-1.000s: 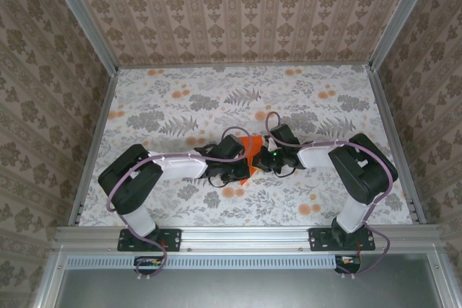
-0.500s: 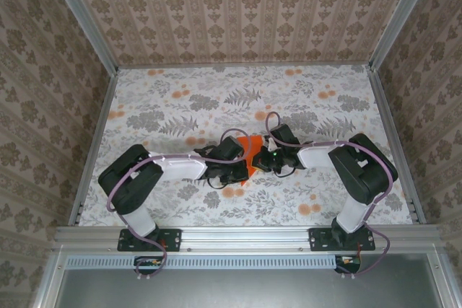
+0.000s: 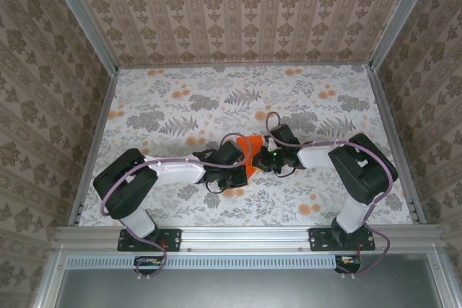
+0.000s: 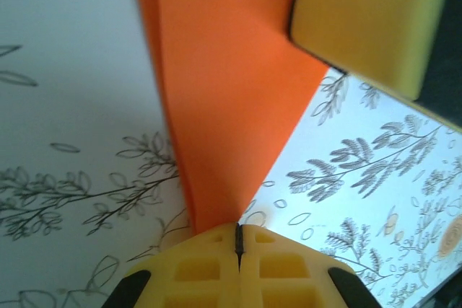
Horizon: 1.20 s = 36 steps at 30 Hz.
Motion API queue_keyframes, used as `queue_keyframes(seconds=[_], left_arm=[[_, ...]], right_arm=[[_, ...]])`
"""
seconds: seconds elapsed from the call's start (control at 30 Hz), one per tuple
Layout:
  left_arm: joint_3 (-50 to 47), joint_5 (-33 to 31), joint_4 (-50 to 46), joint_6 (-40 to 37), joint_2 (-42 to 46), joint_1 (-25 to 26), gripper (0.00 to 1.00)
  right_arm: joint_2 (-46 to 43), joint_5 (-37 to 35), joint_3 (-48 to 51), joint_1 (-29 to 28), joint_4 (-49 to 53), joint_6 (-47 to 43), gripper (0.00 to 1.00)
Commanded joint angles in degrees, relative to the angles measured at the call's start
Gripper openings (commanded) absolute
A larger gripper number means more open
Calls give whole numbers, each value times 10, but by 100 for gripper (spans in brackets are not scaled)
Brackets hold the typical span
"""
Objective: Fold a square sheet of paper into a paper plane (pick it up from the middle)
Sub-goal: Third fold the triangle at the center of the table.
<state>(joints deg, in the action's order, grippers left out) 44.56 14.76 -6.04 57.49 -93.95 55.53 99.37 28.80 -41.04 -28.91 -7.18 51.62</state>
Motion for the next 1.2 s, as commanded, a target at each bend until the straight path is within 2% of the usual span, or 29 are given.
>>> queue_keyframes(seconds=[0.0, 0.37, 0.7, 0.83, 1.17], left_arm=[[-12, -7, -12, 16, -6, 2, 5], [8, 8, 28, -7, 29, -14, 5], [11, 22, 37, -4, -29, -24, 3], [8, 8, 7, -3, -33, -24, 2], [-7, -11, -13, -13, -34, -20, 0]], right_arm=[[41, -70, 30, 2, 86, 1, 4], [40, -70, 28, 2, 89, 0, 4], [45, -63, 27, 2, 86, 3, 4], [38, -58, 25, 3, 86, -1, 4], [-58, 15, 6, 6, 80, -121, 7]])
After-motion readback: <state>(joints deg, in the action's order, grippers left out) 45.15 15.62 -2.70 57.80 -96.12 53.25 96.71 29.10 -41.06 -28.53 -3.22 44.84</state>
